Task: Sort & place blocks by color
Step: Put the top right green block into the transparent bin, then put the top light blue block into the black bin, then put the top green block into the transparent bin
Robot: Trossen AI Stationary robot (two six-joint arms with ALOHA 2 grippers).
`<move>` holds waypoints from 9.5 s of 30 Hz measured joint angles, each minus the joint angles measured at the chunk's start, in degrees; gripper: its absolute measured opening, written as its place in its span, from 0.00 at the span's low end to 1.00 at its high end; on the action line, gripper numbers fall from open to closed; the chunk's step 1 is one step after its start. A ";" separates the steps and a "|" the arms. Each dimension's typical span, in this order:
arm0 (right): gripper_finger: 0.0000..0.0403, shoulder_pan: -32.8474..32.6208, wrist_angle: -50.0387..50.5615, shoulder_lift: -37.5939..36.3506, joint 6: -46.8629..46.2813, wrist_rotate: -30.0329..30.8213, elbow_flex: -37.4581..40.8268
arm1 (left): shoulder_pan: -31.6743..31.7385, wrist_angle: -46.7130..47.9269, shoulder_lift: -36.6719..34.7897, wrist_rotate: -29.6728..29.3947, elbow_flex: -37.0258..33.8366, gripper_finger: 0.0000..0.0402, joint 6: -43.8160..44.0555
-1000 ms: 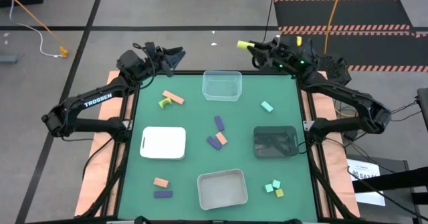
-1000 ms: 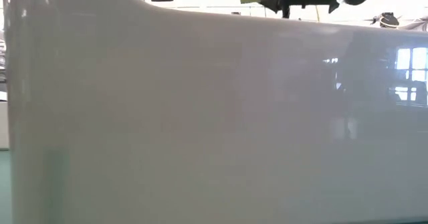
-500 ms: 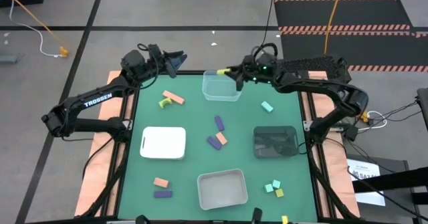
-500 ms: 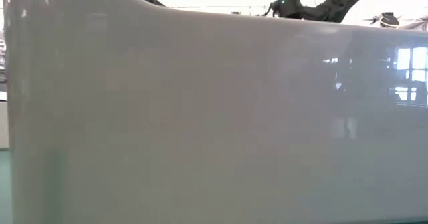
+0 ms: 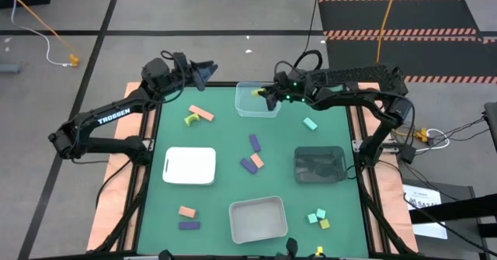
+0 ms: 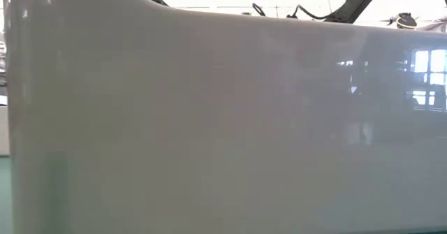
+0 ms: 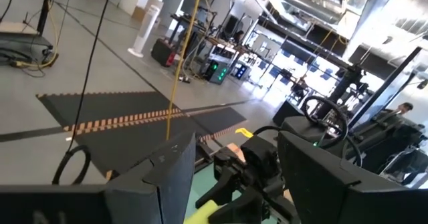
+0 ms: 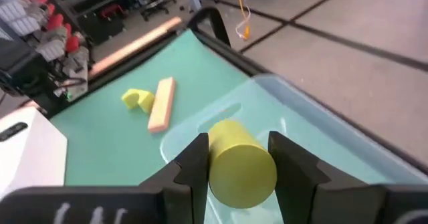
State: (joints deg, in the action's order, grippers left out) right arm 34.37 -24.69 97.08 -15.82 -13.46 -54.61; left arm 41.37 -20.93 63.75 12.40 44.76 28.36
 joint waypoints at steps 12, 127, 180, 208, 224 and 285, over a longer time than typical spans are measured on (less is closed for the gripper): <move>0.63 0.08 2.79 1.55 -4.22 0.15 0.02 | 0.02 7.00 -0.02 0.00 -0.01 0.53 -1.26; 0.27 -16.58 36.75 -32.93 -28.54 -27.72 14.08 | -2.52 12.71 0.00 0.04 -0.03 0.53 -2.36; 0.60 -31.22 58.26 -39.33 -18.05 -11.77 14.08 | -13.33 52.77 -0.01 -21.73 -0.02 0.53 -23.84; 0.60 -11.96 38.43 -39.31 -8.76 -1.77 14.08 | -2.09 39.08 0.00 -22.90 -21.63 0.53 -16.50; 0.60 -9.94 32.59 -39.31 -8.89 -1.68 14.10 | -1.31 35.27 -0.02 -22.50 -26.57 0.41 -19.46; 0.60 -9.94 7.55 -36.87 -5.54 16.45 14.12 | -17.51 -9.12 3.37 -10.49 6.15 0.09 -13.24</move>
State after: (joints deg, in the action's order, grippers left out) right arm 24.43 -17.14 60.21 -21.36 2.99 -40.49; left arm 23.86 -30.05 67.11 1.91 50.92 15.11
